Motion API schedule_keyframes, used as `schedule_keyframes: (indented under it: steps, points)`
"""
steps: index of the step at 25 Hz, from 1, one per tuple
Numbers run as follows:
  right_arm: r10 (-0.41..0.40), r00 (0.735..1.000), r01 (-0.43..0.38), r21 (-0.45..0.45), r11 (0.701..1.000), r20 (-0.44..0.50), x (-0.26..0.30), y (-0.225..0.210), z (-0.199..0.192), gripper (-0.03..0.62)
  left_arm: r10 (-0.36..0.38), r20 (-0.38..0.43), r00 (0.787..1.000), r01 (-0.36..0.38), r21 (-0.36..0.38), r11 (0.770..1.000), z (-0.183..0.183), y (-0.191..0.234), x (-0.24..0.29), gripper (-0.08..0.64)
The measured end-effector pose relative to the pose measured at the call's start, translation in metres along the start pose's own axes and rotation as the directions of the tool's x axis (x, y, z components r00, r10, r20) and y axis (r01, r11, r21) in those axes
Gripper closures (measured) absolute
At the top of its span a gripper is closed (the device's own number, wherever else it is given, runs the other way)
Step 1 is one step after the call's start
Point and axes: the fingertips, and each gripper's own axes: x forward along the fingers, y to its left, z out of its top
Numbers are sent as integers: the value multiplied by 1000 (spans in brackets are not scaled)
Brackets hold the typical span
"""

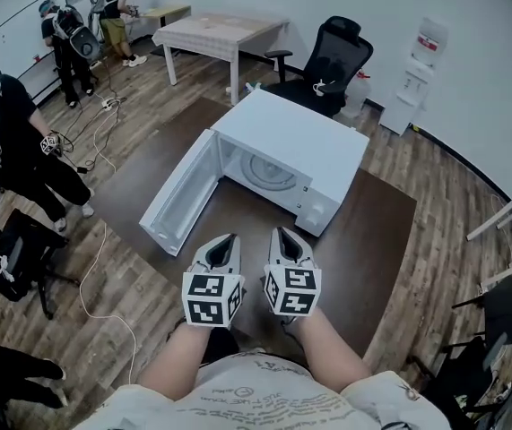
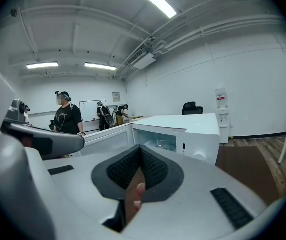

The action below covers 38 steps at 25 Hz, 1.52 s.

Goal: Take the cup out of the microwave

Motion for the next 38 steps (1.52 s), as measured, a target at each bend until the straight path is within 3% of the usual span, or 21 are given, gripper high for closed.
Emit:
schedule_keyframes:
  steps: [6,9,16,23,30,38]
  points:
    - [-73,997,74,21,997,-18,50,-8,-2,575,-49,-29,998,49,-10,999,2,27,31,546]
    - [-85,996,87,41,995,-37,75,-12,-6,513,-73,-42,996,73,0,997,1,37,44,546]
    - [-168,983,170,30,985,-76,142,-21,-21,512,-126,-90,988,125,-18,992,-8,66,75,546]
    - [-251,961,255,21,967,-116,197,-39,-37,506,-170,-137,976,168,-24,985,-18,87,107,546]
    - [-280,946,287,18,958,-164,248,-58,-52,465,-191,-185,964,189,-31,981,-30,106,133,546]
    - [-352,912,360,0,933,-210,291,-84,-63,463,-208,-207,956,206,-32,978,-34,118,159,546]
